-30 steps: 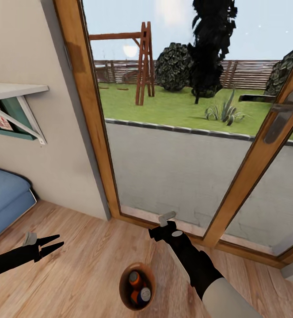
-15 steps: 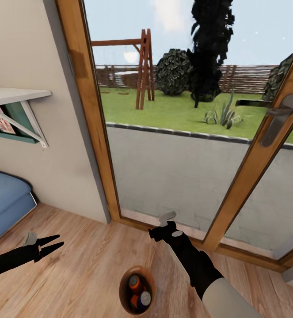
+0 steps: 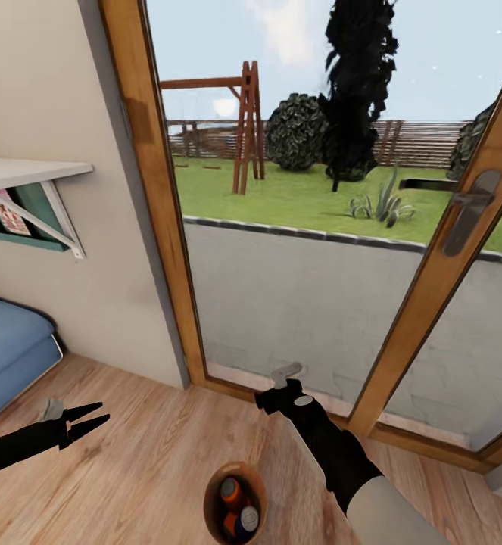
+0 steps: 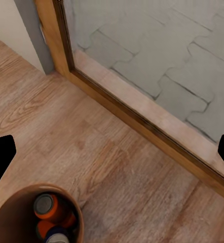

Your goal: Put the three can of soda from the living room inside the tash can in the kitchen.

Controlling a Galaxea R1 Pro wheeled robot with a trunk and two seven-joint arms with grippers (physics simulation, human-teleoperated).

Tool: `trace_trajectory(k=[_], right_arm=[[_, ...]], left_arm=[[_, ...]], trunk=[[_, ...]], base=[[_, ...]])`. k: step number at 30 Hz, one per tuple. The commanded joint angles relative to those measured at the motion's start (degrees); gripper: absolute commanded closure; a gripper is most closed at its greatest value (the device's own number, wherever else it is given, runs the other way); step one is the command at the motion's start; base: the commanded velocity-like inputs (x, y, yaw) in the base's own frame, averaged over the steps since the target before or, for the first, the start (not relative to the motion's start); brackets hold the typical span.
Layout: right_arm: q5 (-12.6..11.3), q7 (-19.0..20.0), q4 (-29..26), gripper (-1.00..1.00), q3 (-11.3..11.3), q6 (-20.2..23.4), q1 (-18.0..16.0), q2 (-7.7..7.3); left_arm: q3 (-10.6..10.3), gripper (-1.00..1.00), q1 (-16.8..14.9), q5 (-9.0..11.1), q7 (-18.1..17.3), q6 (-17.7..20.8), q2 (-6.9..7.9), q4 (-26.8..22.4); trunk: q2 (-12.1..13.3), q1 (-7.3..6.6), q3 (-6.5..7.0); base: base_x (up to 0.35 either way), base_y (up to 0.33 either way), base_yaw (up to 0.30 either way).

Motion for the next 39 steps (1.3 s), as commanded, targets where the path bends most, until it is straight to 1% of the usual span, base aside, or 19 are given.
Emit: trace_trajectory(k=[1, 4, 8, 16, 20, 23, 25, 27, 30, 31, 33, 34, 35, 38, 39], right_arm=[[0.00, 0.00, 0.00, -1.00, 0.00, 0.00, 0.00, 0.00], [0.00, 0.00, 0.03, -1.00, 0.00, -0.30, 0.00, 0.00], [0.11, -0.06, 1.24, -1.00, 0.00, -3.15, 0.00, 0.00], [0.16, -0.08, 2.65, -1.00, -0.02, -3.91, 0.00, -0.03], [0.12, -0.06, 5.16, -1.00, -0.15, -4.06, 0.00, -0.23], [0.10, -0.04, 8.45, -1.00, -0.22, -4.10, 0.00, -0.43], [0.10, -0.02, 12.62, -1.00, -0.31, -4.09, 0.00, -0.90], [0.06, 0.07, 15.23, -1.00, -0.33, -3.99, 0.00, -1.84], [-0.11, 0.67, 22.11, -1.00, -0.54, -3.90, 0.14, -3.43], [-0.21, 1.06, 23.69, -1.00, -0.67, -3.89, 0.17, -3.78], [-0.61, 2.61, 27.19, -1.00, -0.97, -3.88, 0.27, -4.53], [-1.32, 5.41, 30.83, -1.00, -1.19, -3.91, 0.39, -5.29], [-2.23, 9.70, 34.56, -1.00, -1.31, -3.93, 0.49, -6.13], [-3.28, 17.71, 40.16, -1.00, -1.40, -3.97, 0.89, -7.46], [-3.65, 23.26, 43.57, -1.00, -1.44, -4.03, 1.56, -8.44]], left_arm=[[0.00, -1.00, 0.00, 0.00, 0.00, 0.00, 0.00, 0.00], [0.00, -1.00, 0.00, 0.00, 0.00, 0.00, 0.00, 0.00], [-0.01, -1.00, 0.00, 0.00, 0.03, 0.00, 0.00, 0.00], [-0.02, -1.00, 0.00, 0.00, 0.07, 0.00, -0.03, 0.06], [-0.07, -1.00, 0.00, -0.03, 0.29, -0.09, -0.63, 1.14], [-0.08, -1.00, 0.00, -0.07, 0.40, -0.32, -1.10, 3.32], [-0.15, -1.00, 0.00, -0.20, 0.37, -0.69, -1.37, 7.84], [-0.18, -1.00, 0.00, -0.29, 0.36, -1.55, -1.43, 10.73], [-0.32, -1.00, 0.00, -0.46, 0.31, -4.93, -1.36, 17.82], [-0.38, -1.00, 0.00, -0.51, 0.28, -5.61, -1.35, 19.07], [-0.63, -1.00, 0.00, -0.66, 0.25, -7.13, -1.32, 21.54], [-1.09, -1.00, 0.03, -1.20, 0.22, -8.56, -1.29, 23.67], [-1.82, -1.00, 0.05, -2.34, 0.20, -9.56, -1.27, 25.09], [-3.05, -1.00, 0.13, -5.07, 0.15, -10.46, -1.25, 26.34], [-3.63, -1.00, 0.21, -7.32, 0.13, -10.81, -1.28, 26.86]], trunk=[[0.00, 0.00, 0.10], [0.00, 0.00, 0.39], [0.00, 0.00, 0.77], [0.00, 0.00, 1.53], [0.00, 0.00, 1.91], [0.00, 0.00, 2.20], [0.00, 0.00, 2.32], [0.00, 0.00, 2.37], [0.00, 0.00, 2.40], [0.00, 0.00, 2.41], [0.00, 0.00, 2.41], [0.00, 0.00, 2.42], [0.00, 0.00, 2.42], [0.00, 0.00, 2.42], [0.00, 0.00, 2.42]], base=[[0.000, 0.000, 0.000], [0.000, 0.000, 0.000], [0.000, 0.000, 0.000], [0.000, 0.000, 0.000], [0.000, 0.000, 0.000], [0.000, 0.000, 0.000], [0.000, 0.000, 0.000], [0.000, 0.000, 0.000], [0.000, 0.000, 0.000], [0.000, 0.000, 0.000], [0.000, 0.000, 0.000], [0.000, 0.000, 0.000], [0.000, 0.000, 0.000], [0.000, 0.000, 0.000], [0.000, 0.000, 0.000]])
